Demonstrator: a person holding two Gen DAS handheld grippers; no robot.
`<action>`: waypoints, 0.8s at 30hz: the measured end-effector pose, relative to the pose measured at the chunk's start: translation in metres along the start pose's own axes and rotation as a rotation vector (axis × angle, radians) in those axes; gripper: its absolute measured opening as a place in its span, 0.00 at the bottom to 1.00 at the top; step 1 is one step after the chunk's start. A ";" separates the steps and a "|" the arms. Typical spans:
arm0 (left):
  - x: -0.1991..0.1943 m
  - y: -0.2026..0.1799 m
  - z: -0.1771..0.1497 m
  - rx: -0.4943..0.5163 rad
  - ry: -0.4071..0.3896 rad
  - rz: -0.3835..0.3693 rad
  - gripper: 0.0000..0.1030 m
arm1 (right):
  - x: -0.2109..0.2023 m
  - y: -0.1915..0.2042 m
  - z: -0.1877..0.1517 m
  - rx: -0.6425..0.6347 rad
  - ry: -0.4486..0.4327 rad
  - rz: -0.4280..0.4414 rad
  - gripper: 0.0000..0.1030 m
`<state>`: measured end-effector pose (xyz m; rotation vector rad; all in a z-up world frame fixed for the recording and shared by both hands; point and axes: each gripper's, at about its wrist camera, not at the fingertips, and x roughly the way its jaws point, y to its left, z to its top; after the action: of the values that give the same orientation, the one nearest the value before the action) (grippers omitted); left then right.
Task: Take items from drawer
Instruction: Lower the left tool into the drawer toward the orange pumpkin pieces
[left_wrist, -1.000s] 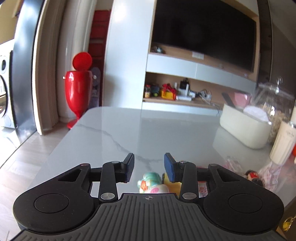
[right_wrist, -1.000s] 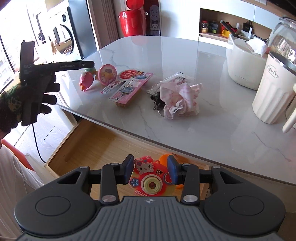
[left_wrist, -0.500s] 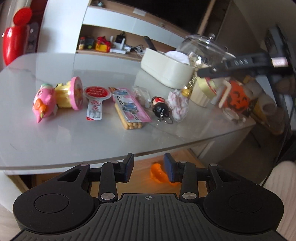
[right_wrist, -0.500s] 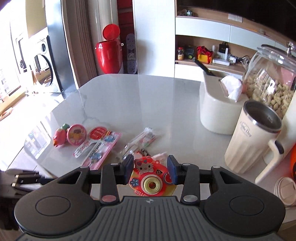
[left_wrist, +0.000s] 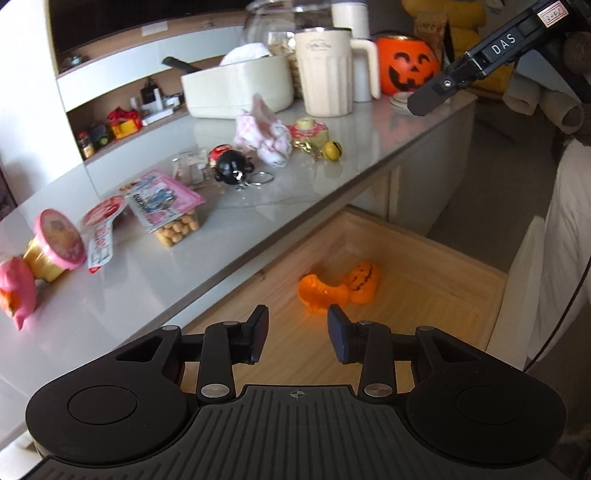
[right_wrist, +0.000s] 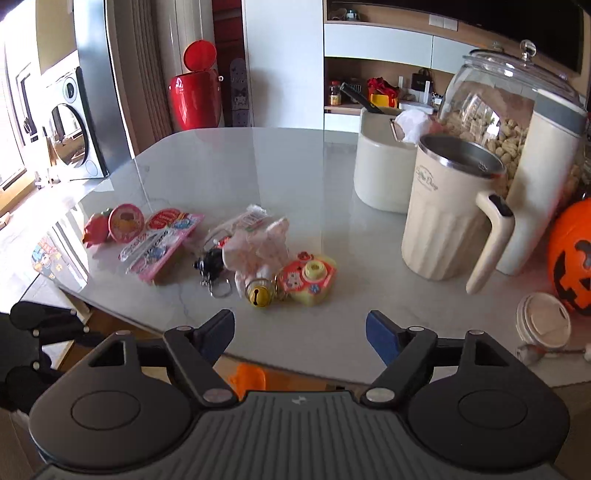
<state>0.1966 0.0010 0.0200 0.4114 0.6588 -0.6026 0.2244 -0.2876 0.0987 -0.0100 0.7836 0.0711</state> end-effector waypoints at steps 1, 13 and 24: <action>0.007 -0.006 0.003 0.044 0.016 -0.003 0.38 | 0.000 -0.004 -0.011 0.005 0.015 -0.002 0.77; 0.129 -0.081 0.016 0.588 0.165 0.072 0.38 | 0.008 -0.067 -0.059 0.231 0.019 -0.046 0.84; 0.184 -0.070 0.021 0.486 0.333 0.046 0.10 | 0.010 -0.066 -0.062 0.194 0.038 -0.031 0.85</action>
<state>0.2781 -0.1341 -0.1003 0.9936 0.8160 -0.6554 0.1924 -0.3555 0.0461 0.1605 0.8254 -0.0342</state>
